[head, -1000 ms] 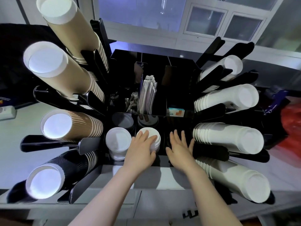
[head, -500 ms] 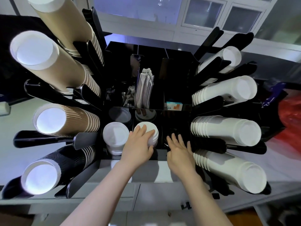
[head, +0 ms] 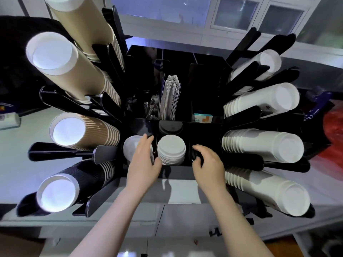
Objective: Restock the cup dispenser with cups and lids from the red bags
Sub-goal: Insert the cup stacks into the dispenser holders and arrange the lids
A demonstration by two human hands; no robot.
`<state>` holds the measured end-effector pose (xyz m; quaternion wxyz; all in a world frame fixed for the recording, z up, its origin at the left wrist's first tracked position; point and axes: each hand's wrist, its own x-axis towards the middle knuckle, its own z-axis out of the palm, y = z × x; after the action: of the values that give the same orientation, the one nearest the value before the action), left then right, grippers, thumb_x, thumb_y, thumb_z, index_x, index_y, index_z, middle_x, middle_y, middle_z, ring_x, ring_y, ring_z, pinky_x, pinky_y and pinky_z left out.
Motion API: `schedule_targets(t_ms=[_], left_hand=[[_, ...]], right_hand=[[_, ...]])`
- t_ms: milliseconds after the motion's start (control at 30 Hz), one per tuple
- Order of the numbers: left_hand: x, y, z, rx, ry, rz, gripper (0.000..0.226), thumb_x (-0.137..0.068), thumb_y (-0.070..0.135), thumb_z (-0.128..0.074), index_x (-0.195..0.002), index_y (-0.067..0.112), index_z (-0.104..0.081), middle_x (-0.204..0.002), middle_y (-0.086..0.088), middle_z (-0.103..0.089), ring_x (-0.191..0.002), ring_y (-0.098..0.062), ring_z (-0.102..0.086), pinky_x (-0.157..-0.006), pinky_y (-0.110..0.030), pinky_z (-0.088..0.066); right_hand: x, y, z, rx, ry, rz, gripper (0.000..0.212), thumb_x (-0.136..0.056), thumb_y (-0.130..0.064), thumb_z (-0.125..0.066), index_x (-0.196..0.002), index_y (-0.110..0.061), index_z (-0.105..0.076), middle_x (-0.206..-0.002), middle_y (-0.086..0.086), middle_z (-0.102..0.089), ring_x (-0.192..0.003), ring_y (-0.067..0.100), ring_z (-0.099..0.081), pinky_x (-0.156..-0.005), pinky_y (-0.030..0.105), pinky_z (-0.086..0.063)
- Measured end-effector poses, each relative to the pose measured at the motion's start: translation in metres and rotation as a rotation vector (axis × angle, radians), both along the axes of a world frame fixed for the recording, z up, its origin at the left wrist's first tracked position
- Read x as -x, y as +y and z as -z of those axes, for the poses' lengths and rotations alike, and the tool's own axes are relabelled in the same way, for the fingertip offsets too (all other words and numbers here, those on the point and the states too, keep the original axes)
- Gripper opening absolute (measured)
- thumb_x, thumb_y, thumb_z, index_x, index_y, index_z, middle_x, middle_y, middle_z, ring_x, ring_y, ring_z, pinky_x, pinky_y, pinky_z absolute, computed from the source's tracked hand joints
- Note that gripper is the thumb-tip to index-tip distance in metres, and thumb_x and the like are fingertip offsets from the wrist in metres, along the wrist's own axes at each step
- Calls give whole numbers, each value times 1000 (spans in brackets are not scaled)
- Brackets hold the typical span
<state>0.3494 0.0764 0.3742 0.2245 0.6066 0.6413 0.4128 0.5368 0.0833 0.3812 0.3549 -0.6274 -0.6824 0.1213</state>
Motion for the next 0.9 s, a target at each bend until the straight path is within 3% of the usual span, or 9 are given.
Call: schedule_targets(t_ms=[100, 267, 367, 500, 600, 700, 767, 833, 900], left_hand=[[8, -7, 8, 91, 24, -68, 63, -86, 1, -50, -145, 13, -32, -157, -1, -25, -143, -19, -23, -106, -34, -32], [12, -20, 16, 46, 312, -23, 57, -76, -6, -57, -131, 9, -47, -142, -9, -41, -128, -32, -38, -99, -40, -39], [10, -28, 22, 39, 279, -13, 62, -81, -3, -57, -140, 9, -40, -150, -7, -36, -142, -27, -25, -112, -36, -28], [17, -32, 25, 48, 289, 17, 58, -83, -2, -52, -140, 2, -40, -151, -14, -32, -141, -29, -26, -113, -27, -16], [20, -41, 30, 68, 262, 57, 66, -85, 0, -46, -148, 7, -25, -158, -6, -16, -147, -19, -9, -111, -15, -3], [24, -52, 36, 134, 278, 75, 76, -91, 12, -43, -152, 17, 3, -156, 13, 18, -141, 2, 21, -110, -23, -26], [26, -58, 35, 183, 332, 97, 83, -93, 17, -44, -148, 19, 19, -147, 15, 37, -133, 7, 33, -101, -26, -42], [26, -63, 31, 195, 326, 97, 86, -93, 19, -45, -140, 24, 26, -144, 14, 43, -138, 3, 28, -90, -30, -50], [24, -66, 29, 195, 287, 76, 87, -93, 20, -46, -142, 24, 25, -145, 15, 43, -145, -4, 7, -82, -33, -52]], right_hand=[[20, 9, -8, -2, -33, -128, 37, -88, -11, -59, -124, -17, -61, -128, -3, -58, -118, 15, -49, -94, 17, -31], [44, 20, -13, 1, -76, -220, 39, -87, -14, -62, -125, -19, -59, -130, -5, -55, -117, 14, -46, -92, 13, -29], [56, 23, -17, -17, -160, -321, 38, -84, -15, -65, -122, -20, -62, -127, -6, -55, -119, 15, -44, -97, 21, -34], [76, 29, -17, -3, -475, -523, 40, -85, -30, -66, -124, -23, -61, -127, -7, -56, -123, 19, -42, -104, 33, -33], [93, 34, -13, -17, -716, -600, 37, -87, -36, -58, -122, -22, -63, -123, -4, -58, -118, 22, -42, -100, 34, -29], [108, 34, -6, -85, -857, -624, 27, -90, -28, -49, -107, -17, -67, -109, -1, -62, -109, 25, -45, -96, 35, -28], [113, 34, -2, -96, -870, -605, 25, -93, -25, -45, -99, -17, -68, -102, 1, -64, -106, 26, -47, -97, 37, -28], [115, 33, 2, -90, -837, -568, 24, -93, -26, -44, -93, -17, -67, -95, 2, -66, -102, 26, -49, -97, 36, -27], [115, 33, 2, -78, -739, -531, 19, -91, -26, -47, -91, -16, -63, -88, 3, -65, -96, 25, -52, -94, 34, -29]])
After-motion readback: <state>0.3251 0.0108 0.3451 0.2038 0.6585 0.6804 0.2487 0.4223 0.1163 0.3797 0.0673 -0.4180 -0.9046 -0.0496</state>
